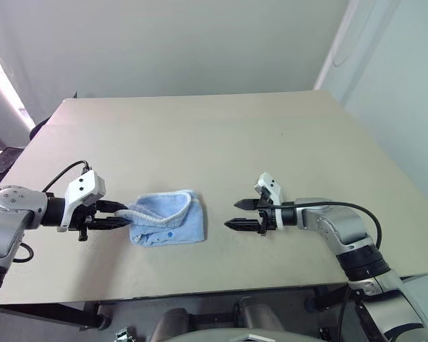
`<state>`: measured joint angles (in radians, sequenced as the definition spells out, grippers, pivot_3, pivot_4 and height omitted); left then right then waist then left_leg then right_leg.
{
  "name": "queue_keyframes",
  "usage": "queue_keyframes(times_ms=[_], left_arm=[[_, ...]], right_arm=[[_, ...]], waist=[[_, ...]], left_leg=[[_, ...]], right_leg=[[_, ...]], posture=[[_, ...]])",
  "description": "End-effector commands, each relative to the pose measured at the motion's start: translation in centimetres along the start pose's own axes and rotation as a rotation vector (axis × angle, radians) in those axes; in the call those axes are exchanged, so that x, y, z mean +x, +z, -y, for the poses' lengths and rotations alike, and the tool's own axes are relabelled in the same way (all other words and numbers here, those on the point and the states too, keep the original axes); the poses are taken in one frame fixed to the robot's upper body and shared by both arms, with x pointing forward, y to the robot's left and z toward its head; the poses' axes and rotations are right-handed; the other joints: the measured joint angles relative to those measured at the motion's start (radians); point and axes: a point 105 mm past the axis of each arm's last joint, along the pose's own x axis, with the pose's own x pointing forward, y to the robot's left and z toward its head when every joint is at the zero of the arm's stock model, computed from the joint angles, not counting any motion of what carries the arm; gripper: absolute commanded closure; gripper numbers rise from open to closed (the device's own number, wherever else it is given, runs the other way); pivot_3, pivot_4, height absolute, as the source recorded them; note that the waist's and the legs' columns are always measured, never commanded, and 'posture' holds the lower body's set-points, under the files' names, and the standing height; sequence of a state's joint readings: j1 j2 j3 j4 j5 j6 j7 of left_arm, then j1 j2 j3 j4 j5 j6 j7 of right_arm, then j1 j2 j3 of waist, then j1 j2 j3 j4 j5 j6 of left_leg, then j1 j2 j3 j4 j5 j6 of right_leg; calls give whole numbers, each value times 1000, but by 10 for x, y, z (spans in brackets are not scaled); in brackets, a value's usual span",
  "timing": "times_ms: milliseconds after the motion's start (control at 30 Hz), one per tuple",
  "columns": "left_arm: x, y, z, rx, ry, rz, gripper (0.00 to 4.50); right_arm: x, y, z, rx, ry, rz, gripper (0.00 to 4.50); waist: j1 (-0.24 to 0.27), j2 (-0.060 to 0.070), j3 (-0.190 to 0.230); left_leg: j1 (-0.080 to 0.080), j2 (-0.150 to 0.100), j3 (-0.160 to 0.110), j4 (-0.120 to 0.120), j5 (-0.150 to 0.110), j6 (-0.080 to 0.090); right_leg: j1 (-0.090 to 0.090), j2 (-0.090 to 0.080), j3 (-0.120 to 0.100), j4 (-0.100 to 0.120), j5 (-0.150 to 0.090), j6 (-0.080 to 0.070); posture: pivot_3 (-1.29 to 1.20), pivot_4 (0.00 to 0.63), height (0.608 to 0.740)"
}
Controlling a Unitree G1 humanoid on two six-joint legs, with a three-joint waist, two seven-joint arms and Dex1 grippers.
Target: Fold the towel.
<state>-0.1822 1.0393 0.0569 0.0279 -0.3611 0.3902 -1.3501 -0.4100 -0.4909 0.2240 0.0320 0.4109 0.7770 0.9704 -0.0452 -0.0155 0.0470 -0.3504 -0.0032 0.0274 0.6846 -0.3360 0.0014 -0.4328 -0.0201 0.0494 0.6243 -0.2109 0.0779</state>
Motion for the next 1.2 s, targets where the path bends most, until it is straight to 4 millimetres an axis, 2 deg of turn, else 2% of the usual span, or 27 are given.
queue_keyframes(times_ms=[33,67,100,200,267,567,933,1100,1200], left_arm=[[-5,8,-3,38,-10,8,4029],[-4,10,-2,53,-22,24,4419],[-4,14,-2,69,-38,38,4467],[-4,27,-2,197,-64,80,4467],[1,25,-2,302,-83,23,4467],[36,36,-13,536,-110,8,4467],[76,85,-37,662,-50,196,4467],[94,82,-34,659,-78,213,4467],[102,67,-27,632,-151,161,4467]], right_arm=[[-2,12,1,-36,-10,36,0],[-2,12,2,-37,-12,37,0],[-2,12,2,-37,-16,42,0],[-2,12,2,-38,-19,44,0],[-2,11,2,-39,-20,42,0],[-1,9,0,-45,-20,43,0],[-2,9,-6,-52,-6,47,0],[-1,7,-10,-56,-3,45,0],[-1,7,-10,-58,-5,42,0]], waist=[[1,0,0],[1,0,0],[1,0,0],[2,0,0],[2,0,0],[3,0,0],[3,-1,0],[1,-1,0],[2,-1,-1]], left_leg=[[1,0,0,0,0,0],[1,0,0,0,0,0],[1,0,0,0,0,0],[2,0,0,0,0,0],[2,0,0,1,0,0],[3,0,1,1,0,0],[7,-1,1,1,0,0],[8,0,1,1,0,0],[9,0,1,1,0,0]], right_leg=[[0,0,0,1,0,0],[0,0,0,1,0,0],[0,0,0,2,0,0],[0,0,0,3,-1,-1],[0,0,0,3,-1,-1],[2,1,1,4,0,0],[6,2,2,4,0,0],[6,2,3,4,0,0],[6,3,3,5,0,0]], posture=[[0,0,740],[0,0,740],[0,0,740],[0,0,740],[0,0,740],[0,0,740],[0,0,740],[0,0,740],[0,0,740]])
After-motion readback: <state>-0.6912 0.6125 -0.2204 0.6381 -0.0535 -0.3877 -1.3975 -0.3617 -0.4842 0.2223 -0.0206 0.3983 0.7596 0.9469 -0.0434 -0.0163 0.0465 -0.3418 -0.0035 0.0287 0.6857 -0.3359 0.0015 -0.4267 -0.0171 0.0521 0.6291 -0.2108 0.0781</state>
